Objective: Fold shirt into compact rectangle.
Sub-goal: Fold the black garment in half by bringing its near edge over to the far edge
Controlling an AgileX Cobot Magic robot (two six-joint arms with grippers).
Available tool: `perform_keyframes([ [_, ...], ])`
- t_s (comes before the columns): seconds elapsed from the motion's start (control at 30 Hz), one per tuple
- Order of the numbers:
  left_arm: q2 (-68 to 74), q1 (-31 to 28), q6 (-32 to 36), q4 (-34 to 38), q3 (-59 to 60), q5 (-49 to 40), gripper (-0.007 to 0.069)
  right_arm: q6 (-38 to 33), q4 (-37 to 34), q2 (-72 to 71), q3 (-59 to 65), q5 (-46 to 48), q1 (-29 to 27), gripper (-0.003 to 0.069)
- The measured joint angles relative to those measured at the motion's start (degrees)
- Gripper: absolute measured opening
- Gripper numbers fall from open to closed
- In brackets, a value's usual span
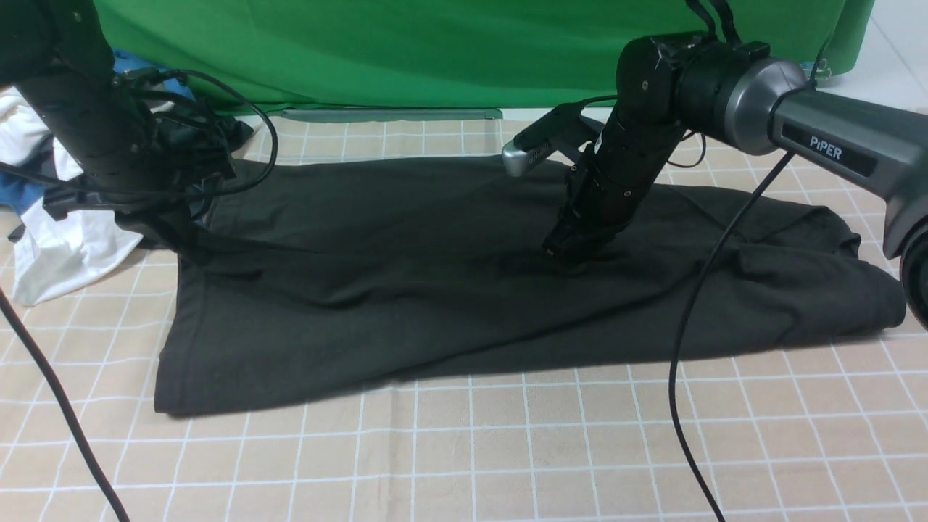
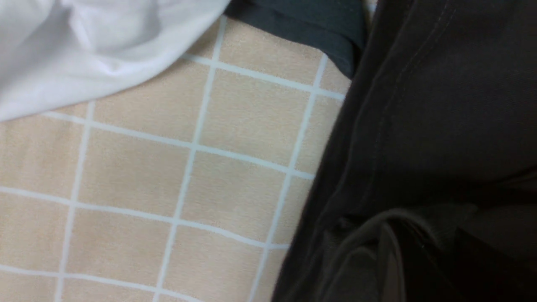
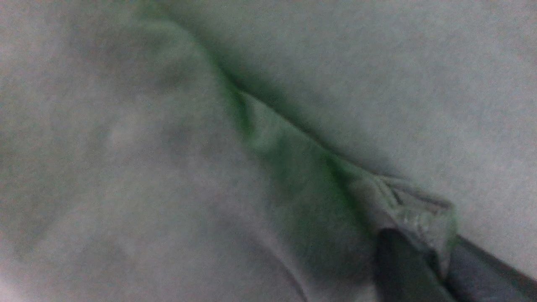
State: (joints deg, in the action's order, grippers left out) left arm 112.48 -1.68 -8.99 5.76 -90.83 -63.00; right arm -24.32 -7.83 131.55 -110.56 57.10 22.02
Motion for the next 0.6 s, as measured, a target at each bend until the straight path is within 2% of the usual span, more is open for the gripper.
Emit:
perform_keyframes([
  [0.33, 0.1, 0.0, -2.6, -0.3, -12.2, -4.9, 0.0021, 1.7, -0.2, -0.6, -9.9, 1.6, -3.7, 0.0064],
  [0.6, 2.9, 0.1, -5.2, -3.1, -14.9, 2.1, 0.0021, 1.7, -0.7, -0.2, -10.8, -5.2, -5.1, 0.0064],
])
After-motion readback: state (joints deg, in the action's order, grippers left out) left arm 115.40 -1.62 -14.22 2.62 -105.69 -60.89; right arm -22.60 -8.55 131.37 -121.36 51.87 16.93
